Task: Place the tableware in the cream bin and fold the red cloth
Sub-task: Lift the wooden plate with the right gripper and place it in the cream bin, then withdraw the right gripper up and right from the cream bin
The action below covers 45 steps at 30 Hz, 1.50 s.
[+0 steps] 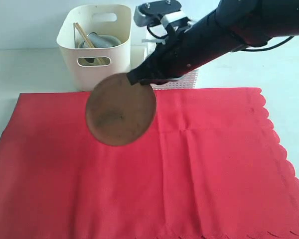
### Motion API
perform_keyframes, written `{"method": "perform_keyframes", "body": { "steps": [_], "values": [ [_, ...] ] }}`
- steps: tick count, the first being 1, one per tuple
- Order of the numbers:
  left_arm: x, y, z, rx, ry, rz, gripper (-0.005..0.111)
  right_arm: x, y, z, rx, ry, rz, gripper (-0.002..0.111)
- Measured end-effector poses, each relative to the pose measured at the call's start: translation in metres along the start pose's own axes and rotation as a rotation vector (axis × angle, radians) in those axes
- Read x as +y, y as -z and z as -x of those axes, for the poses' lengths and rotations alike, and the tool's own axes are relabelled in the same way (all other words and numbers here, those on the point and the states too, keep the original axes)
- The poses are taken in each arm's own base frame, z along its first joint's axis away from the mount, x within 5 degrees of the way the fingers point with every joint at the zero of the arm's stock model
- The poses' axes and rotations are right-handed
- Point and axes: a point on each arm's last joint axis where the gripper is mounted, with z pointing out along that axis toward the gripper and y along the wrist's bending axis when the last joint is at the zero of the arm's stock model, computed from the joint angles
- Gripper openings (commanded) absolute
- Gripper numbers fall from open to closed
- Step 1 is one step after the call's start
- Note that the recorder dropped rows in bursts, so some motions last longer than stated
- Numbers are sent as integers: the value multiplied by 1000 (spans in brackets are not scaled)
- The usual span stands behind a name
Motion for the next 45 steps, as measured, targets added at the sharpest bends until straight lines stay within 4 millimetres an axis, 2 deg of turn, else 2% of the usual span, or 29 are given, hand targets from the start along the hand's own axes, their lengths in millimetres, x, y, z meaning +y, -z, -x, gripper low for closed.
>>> {"method": "perform_keyframes", "body": {
  "steps": [8,13,19,23,29,31,35,40,42,45],
  "values": [
    [0,0,0,0,0,0,1,-6,16,48,-280,-60,-97,0],
    [0,0,0,0,0,0,1,-13,22,68,-415,-95,-169,0],
    [0,0,0,0,0,0,1,-30,-1,85,-521,-217,-233,0],
    [0,0,0,0,0,0,1,-39,-22,101,-567,-302,-224,0],
    [0,0,0,0,0,0,1,-51,-56,110,-596,-390,-213,1],
    [0,0,0,0,0,0,1,-54,-66,111,-597,-397,-211,8],
    [0,0,0,0,0,0,1,-58,-80,108,-577,-405,-204,30],
    [0,0,0,0,0,0,1,-58,-80,110,-586,-410,-202,59],
    [0,0,0,0,0,0,1,-57,-80,110,-581,-409,-199,64],
    [0,0,0,0,0,0,1,-53,-82,107,-526,-384,-161,63]
  ]
}}
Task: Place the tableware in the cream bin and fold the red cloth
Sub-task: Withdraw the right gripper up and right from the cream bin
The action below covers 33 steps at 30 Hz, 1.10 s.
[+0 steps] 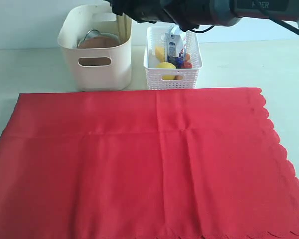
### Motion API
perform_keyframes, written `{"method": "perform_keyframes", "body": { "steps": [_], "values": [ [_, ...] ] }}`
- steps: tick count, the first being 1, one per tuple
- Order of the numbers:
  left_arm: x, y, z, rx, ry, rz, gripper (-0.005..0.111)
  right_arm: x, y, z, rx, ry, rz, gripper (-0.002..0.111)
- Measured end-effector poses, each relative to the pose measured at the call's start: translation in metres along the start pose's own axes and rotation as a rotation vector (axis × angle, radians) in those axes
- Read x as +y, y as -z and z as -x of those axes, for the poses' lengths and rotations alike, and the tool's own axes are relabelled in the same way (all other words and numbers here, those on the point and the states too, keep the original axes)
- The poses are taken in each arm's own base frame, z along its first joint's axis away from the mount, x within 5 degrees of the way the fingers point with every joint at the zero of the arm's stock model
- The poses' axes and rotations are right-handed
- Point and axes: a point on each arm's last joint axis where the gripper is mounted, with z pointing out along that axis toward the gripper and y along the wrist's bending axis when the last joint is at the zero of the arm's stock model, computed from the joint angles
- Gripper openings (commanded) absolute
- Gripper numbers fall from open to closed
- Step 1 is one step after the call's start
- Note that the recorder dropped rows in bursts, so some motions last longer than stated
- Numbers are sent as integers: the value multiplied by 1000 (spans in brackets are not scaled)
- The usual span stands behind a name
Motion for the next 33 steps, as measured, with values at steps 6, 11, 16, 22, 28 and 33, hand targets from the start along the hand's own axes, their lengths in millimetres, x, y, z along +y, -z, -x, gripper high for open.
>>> {"method": "perform_keyframes", "body": {
  "steps": [6,11,16,22,28,33],
  "values": [
    [0,0,0,0,0,0,1,11,13,8,48,145,52,27],
    [0,0,0,0,0,0,1,15,27,16,38,161,56,0],
    [0,0,0,0,0,0,1,11,38,10,56,180,36,0],
    [0,0,0,0,0,0,1,2,57,2,44,184,-17,0],
    [0,0,0,0,0,0,1,-14,78,-12,8,203,-104,0],
    [0,0,0,0,0,0,1,-23,95,-18,-32,217,-161,0]
  ]
}}
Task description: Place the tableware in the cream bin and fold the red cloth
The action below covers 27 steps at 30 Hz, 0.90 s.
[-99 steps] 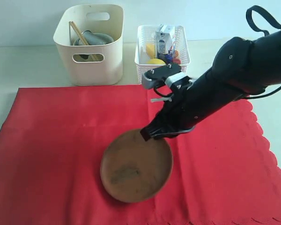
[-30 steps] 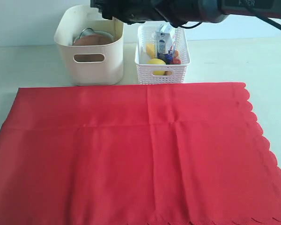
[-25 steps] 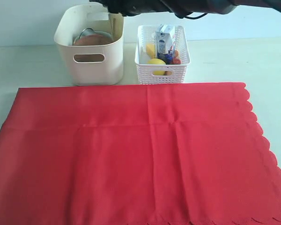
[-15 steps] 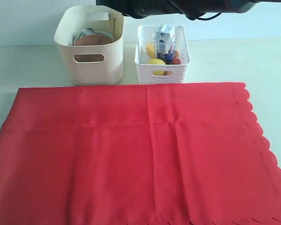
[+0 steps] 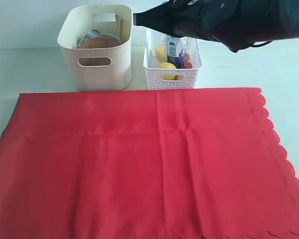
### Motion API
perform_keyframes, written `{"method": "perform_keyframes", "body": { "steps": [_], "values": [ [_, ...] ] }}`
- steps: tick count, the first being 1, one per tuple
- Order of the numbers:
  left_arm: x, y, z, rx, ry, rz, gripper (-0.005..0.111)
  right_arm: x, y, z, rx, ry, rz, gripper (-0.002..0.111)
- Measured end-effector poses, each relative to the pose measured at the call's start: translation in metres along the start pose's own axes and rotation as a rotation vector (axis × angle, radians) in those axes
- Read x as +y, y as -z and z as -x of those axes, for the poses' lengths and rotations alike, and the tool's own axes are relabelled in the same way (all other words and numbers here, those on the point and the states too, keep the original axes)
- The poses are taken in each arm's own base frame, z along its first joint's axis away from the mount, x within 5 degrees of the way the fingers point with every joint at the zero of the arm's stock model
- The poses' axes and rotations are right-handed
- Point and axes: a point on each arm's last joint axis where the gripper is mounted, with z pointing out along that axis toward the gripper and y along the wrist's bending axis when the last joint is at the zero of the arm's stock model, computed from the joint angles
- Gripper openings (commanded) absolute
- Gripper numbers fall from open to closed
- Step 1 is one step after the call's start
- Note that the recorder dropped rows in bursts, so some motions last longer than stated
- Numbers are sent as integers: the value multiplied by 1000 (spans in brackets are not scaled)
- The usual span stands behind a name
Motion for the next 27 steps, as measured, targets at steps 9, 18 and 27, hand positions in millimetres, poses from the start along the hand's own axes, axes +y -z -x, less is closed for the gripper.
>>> {"method": "perform_keyframes", "body": {
  "steps": [9,18,27],
  "values": [
    [0,0,0,0,0,0,1,-11,20,-8,-31,12,-57,0],
    [0,0,0,0,0,0,1,-12,25,-4,-58,13,-67,0],
    [0,0,0,0,0,0,1,-12,25,-4,-58,13,-67,0]
  ]
}}
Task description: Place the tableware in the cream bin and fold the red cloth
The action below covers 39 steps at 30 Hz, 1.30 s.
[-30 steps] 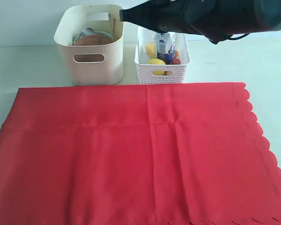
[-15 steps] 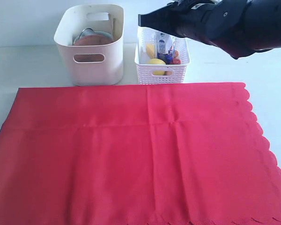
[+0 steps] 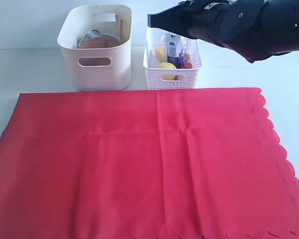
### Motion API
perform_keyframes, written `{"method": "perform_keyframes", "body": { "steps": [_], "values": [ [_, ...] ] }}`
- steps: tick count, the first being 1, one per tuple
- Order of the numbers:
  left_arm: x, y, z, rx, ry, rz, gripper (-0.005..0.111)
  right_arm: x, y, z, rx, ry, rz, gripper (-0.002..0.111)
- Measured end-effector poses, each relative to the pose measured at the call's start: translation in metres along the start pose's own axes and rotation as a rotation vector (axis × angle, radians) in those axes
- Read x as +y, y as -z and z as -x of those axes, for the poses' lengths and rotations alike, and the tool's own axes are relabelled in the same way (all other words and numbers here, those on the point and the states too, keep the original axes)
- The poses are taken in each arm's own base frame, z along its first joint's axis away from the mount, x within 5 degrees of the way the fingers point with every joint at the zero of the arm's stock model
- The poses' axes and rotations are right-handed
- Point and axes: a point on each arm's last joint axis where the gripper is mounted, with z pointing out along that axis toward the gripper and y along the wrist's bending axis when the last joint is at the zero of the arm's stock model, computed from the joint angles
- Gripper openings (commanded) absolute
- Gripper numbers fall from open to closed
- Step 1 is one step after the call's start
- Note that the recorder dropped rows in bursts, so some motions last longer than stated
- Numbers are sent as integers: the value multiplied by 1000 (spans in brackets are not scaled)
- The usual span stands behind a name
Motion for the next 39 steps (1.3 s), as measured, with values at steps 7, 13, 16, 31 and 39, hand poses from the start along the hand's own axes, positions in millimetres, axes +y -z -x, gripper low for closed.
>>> {"method": "perform_keyframes", "body": {
  "steps": [7,13,16,31,39],
  "values": [
    [0,0,0,0,0,0,1,0,0,0,0,12,0,0],
    [0,0,0,0,0,0,1,0,0,0,0,18,0,0],
    [0,0,0,0,0,0,1,0,0,0,0,18,0,0],
    [0,0,0,0,0,0,1,0,0,0,0,20,0,0],
    [0,0,0,0,0,0,1,0,0,0,-2,45,3,0]
  ]
}}
